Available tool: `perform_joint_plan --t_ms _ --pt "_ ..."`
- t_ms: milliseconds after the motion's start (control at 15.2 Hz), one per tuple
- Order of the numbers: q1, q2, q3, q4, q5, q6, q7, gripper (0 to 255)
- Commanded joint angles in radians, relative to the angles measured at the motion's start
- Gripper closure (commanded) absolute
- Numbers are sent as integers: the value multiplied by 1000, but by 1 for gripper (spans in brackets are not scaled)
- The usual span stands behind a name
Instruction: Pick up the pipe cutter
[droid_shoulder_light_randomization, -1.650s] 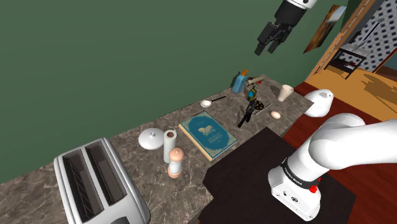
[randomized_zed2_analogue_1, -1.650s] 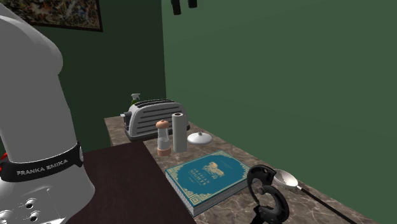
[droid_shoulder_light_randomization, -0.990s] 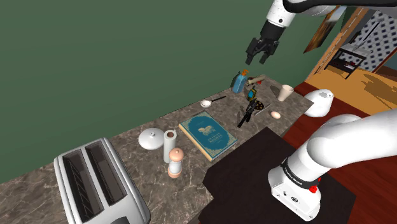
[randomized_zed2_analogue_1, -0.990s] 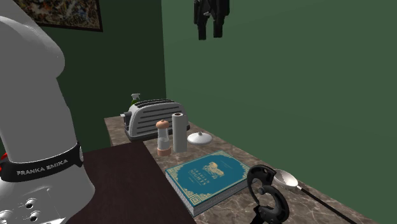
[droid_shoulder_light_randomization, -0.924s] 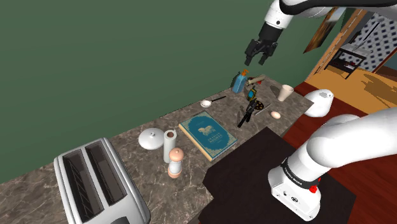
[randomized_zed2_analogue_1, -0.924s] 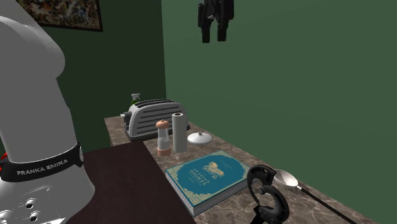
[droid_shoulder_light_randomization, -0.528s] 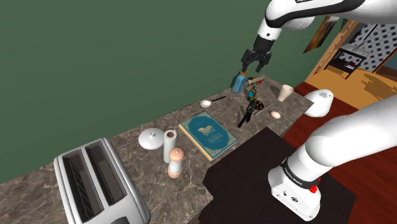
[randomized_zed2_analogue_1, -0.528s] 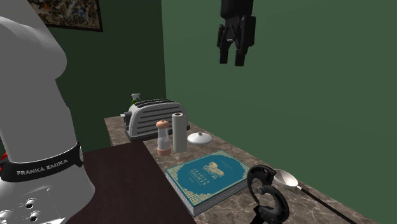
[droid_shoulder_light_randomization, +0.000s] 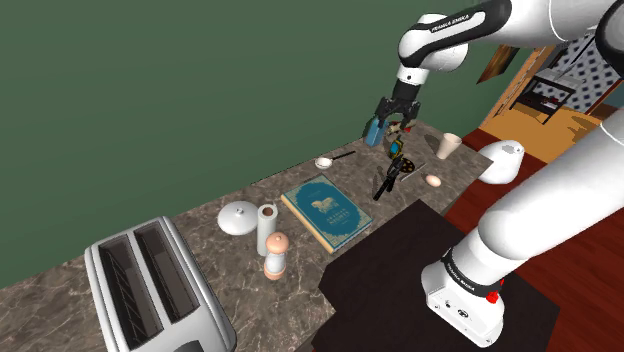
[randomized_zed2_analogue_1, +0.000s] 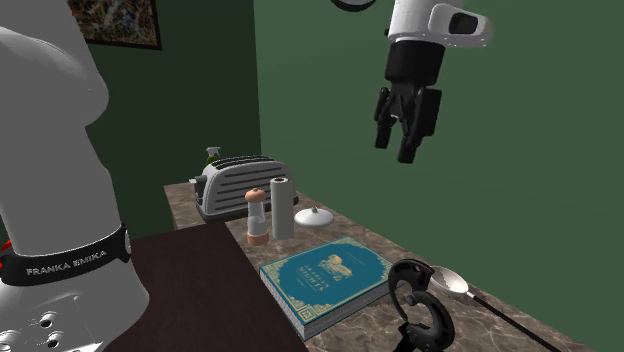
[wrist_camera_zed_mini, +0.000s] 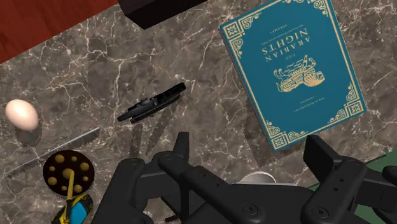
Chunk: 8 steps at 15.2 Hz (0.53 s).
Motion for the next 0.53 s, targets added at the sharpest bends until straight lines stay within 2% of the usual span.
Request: perform_joint_plan --t_ms 0,462 --pt "-15 71 -19 27 13 17 -6 0" --pt "-73 306 -63 119 71 60 -22 0"
